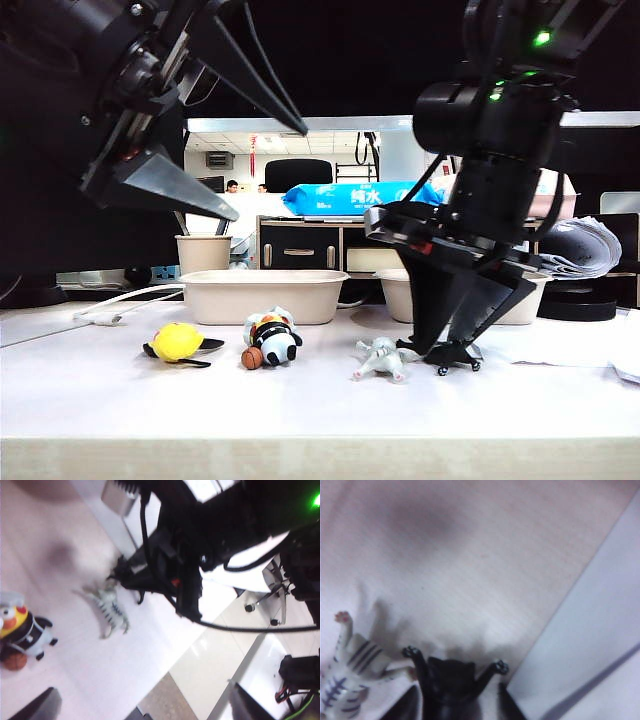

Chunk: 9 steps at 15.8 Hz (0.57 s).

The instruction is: Put the dolls with similar sizes into the same paper box, while dolls with different sizes go into separate paper boxes.

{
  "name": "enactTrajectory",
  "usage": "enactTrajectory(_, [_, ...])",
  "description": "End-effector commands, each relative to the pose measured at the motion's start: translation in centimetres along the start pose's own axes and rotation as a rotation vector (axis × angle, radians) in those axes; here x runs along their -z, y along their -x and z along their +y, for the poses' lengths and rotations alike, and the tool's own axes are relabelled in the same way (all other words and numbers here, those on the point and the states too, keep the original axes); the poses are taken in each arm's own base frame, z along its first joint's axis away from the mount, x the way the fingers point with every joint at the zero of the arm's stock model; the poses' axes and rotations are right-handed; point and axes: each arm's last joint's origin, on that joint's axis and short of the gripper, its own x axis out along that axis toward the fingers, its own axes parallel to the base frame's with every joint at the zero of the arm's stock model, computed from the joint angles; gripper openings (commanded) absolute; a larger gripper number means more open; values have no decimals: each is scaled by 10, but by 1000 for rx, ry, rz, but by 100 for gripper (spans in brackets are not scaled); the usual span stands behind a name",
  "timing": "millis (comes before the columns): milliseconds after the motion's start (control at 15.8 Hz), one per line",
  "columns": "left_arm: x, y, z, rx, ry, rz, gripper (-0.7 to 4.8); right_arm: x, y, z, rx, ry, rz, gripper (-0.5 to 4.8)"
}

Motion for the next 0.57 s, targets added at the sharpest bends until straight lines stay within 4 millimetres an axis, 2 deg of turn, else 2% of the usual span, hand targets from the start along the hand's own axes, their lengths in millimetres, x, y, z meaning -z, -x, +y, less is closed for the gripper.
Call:
enactTrajectory(63, [-2,3,-3,13,-35,-9,479,20,-37,-9,56,-27,217,306])
enactTrajectory(127, [-2,3,-3,6,-40,-13,479,23,-45,-10,52,-34,260,286])
enactTrajectory(190, [-2,3,-3,6,-40,-13,479,26,-51,-11,48,-38,291,207])
enactTrajectory(443, [-2,3,-3,-2,-40,-16,479,28,-53,-11,49,-41,310,186])
enactTrajectory(506, [-2,3,-3,-4,-40,-17,479,28,-52,-11,45,-35,322,132])
enactTrajectory(570, [-2,4,-3,-4,-41,-18,479,29,-52,-11,44,-36,332,105])
